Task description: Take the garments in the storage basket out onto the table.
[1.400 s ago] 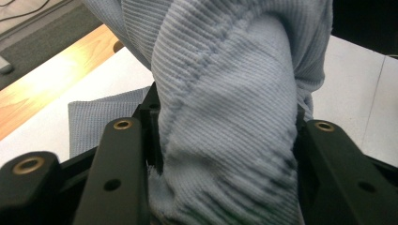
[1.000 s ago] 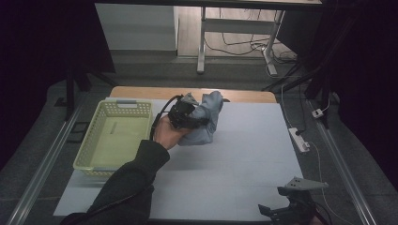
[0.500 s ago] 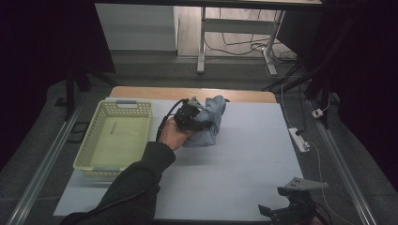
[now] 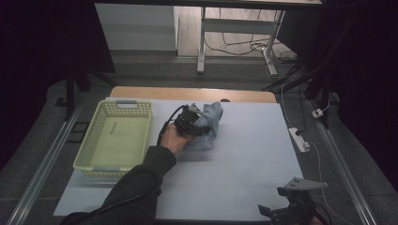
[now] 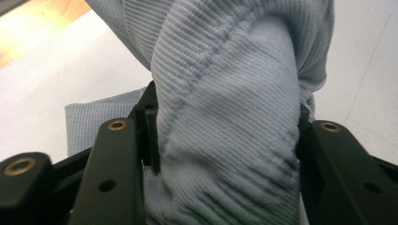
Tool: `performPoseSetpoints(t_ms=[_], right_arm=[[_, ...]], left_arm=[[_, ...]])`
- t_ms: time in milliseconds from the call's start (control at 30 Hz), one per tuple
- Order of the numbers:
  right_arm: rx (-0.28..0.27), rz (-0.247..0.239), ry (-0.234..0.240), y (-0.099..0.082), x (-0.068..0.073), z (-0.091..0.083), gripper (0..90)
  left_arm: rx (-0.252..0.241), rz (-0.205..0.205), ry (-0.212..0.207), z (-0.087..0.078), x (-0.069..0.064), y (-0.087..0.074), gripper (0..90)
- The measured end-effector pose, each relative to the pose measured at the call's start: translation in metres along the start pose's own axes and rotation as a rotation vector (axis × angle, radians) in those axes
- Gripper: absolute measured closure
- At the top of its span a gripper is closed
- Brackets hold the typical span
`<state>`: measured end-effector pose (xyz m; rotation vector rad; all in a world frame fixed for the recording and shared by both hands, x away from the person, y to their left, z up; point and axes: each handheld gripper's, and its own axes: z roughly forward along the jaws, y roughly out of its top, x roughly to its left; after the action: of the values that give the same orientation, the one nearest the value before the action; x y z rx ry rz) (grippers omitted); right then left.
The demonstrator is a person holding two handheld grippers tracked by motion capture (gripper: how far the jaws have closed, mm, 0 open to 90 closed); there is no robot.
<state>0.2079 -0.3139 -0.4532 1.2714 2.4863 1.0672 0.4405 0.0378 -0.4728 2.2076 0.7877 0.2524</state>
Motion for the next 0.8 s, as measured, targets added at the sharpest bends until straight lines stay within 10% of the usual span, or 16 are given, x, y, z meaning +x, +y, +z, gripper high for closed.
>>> performPoseSetpoints(t_ms=[800], right_arm=[[0.005,-0.007,-0.003,-0.001,0.001,0.0,0.0]], left_arm=[[0.078,-0.038,0.019,0.031,-0.001,-0.015,29.6]])
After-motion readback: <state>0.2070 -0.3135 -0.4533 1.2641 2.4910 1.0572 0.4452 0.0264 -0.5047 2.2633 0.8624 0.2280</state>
